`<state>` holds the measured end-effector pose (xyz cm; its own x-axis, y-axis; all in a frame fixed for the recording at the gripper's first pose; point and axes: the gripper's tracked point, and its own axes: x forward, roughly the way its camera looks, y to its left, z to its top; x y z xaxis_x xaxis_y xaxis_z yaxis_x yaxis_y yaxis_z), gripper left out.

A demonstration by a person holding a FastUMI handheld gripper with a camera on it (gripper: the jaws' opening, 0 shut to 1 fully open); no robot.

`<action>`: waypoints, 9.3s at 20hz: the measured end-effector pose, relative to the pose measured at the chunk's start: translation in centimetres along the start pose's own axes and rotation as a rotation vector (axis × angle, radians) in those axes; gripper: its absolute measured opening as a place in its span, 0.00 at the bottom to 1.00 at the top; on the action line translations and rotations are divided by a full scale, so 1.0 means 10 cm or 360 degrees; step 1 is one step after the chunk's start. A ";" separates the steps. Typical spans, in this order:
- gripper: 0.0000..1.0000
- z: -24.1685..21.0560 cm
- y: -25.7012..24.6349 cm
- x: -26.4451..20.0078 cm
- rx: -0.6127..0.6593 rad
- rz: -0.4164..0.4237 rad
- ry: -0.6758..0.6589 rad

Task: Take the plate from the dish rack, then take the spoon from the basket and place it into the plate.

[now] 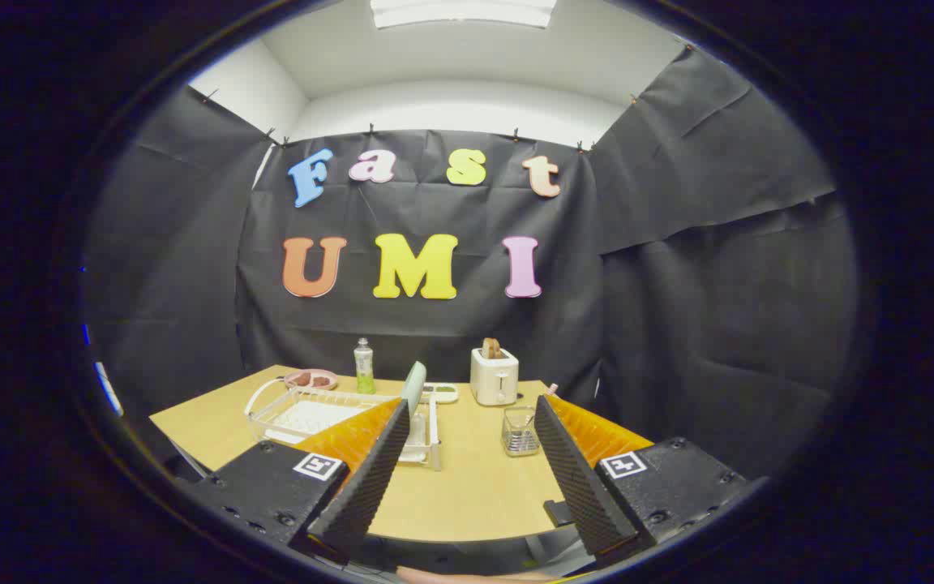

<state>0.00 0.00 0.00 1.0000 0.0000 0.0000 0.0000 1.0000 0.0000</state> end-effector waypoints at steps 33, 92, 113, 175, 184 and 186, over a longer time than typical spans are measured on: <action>1.00 0.21 0.88 1.75 -0.0171 0.0090 0.0398; 0.16 0.28 1.26 2.87 -0.0501 -0.0703 0.1088; 0.16 -1.57 1.19 1.30 0.0689 0.0443 0.1531; 1.00 -0.94 -1.64 3.67 0.0203 -0.0050 0.0337; 0.63 -1.02 -1.57 4.22 0.0310 -0.0008 0.0338; 0.42 -1.04 -1.51 4.27 0.0266 -0.0025 0.0344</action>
<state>42.67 -15.14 -10.41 0.9767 0.0024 -0.2146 0.0334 0.9860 0.1631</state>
